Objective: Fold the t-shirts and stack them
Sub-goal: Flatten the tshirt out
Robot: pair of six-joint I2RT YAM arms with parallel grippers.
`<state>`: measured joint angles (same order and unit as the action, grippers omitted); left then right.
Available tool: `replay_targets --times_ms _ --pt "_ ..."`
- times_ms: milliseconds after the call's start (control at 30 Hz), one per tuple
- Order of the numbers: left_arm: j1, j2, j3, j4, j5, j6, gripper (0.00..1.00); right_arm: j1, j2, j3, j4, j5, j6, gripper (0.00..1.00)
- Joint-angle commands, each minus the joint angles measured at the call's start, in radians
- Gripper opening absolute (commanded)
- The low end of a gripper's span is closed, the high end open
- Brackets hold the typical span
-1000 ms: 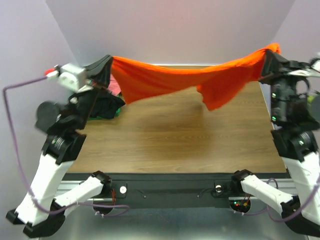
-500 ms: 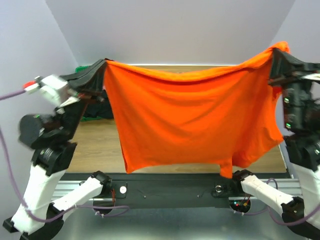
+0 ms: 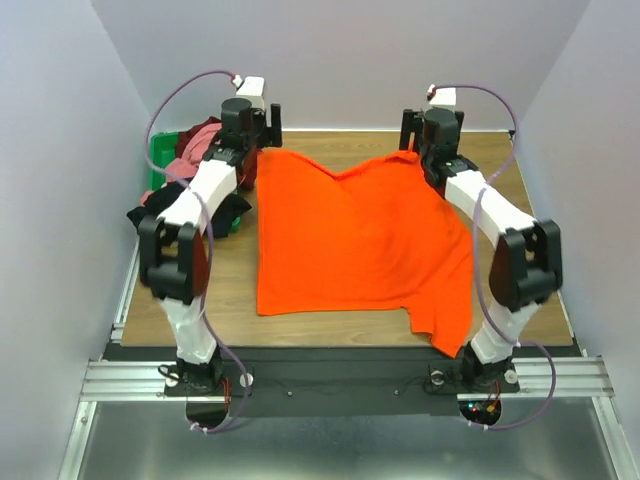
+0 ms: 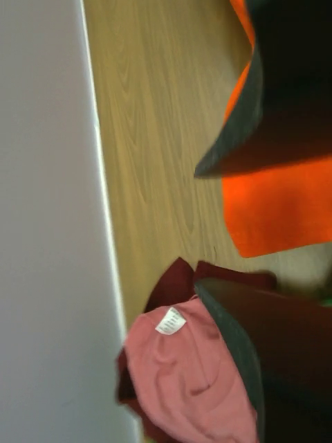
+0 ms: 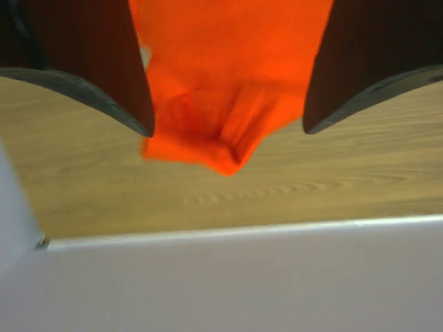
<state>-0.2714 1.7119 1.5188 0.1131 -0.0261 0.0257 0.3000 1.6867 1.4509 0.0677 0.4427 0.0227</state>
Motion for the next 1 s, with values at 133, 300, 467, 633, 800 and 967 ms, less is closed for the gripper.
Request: replay_targets --times_ms 133,300,467,633,800,967 --pt "0.028 0.069 0.037 0.118 -0.02 -0.116 0.99 -0.064 0.057 0.046 0.067 -0.021 0.065 1.0" --pt "0.012 0.02 -0.071 0.215 0.022 -0.135 0.99 -0.067 0.1 0.008 0.07 -0.009 0.082 1.0" --pt "-0.029 0.043 -0.112 0.235 0.104 -0.138 0.99 -0.111 0.14 -0.056 0.07 -0.044 0.158 1.0" --pt "-0.046 0.097 -0.111 0.26 0.195 -0.171 0.99 -0.173 0.169 -0.109 0.067 -0.113 0.253 1.0" --pt "-0.061 0.185 -0.082 0.261 0.227 -0.182 0.99 -0.249 0.284 -0.077 0.035 -0.229 0.325 1.0" --pt "-0.061 0.256 -0.043 0.223 0.242 -0.196 0.99 -0.254 0.382 -0.001 -0.009 -0.236 0.326 1.0"
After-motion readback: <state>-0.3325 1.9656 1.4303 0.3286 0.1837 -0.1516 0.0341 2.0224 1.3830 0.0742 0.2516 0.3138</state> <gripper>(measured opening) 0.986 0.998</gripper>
